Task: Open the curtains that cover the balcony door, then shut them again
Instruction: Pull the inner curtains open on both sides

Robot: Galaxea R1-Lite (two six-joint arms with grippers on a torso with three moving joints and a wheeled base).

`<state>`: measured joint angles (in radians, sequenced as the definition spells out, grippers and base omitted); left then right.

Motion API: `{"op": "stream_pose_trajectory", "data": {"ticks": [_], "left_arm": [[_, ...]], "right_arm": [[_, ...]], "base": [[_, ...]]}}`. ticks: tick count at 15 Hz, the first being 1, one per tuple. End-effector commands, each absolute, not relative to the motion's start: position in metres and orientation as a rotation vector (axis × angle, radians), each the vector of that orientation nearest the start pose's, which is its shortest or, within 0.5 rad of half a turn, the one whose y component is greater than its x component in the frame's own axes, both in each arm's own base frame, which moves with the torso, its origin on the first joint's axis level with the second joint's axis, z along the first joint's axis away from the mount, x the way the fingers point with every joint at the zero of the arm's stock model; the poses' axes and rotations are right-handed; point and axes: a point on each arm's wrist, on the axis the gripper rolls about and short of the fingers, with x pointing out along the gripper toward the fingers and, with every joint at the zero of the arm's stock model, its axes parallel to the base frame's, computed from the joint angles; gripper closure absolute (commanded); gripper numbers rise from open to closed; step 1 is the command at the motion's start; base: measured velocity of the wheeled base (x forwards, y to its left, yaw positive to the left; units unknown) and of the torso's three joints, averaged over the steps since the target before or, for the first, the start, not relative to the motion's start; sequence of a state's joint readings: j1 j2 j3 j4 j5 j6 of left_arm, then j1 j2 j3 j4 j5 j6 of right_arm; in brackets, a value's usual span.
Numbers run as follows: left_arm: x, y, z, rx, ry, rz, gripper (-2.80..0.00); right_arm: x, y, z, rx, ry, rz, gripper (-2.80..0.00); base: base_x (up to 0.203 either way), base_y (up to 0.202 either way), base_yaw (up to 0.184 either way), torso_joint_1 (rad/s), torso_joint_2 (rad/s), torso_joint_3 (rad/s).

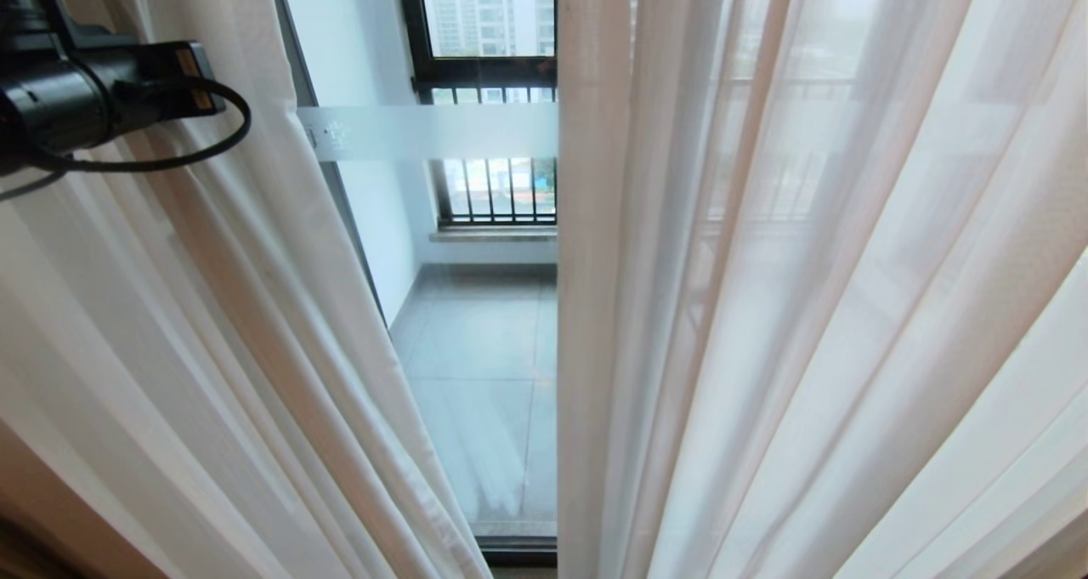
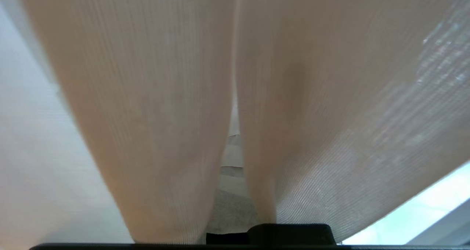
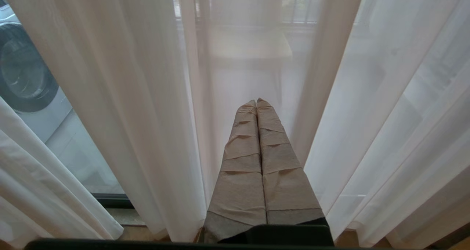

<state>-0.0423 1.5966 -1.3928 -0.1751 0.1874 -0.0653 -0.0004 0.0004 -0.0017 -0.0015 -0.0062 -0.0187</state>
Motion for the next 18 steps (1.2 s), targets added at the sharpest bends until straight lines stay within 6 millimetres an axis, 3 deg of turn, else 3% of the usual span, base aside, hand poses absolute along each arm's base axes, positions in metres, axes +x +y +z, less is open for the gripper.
{"op": "stream_pose_trajectory", "data": {"ticks": [1, 18], "left_arm": [[0.2972, -0.0085, 0.3345, -0.062, 0.027, 0.147, 0.00], [0.2944, -0.0079, 0.3327, -0.062, 0.026, 0.151, 0.00]], "right_arm": [[-0.0229, -0.0001, 0.0761, -0.018, -0.003, -0.006, 0.00], [-0.0229, -0.0001, 0.0761, -0.018, -0.003, -0.006, 0.00]], "base": [[0.000, 0.189, -0.001, 0.007, 0.00, 0.002], [0.000, 0.191, 0.002, 0.003, 0.00, 0.003]]}}
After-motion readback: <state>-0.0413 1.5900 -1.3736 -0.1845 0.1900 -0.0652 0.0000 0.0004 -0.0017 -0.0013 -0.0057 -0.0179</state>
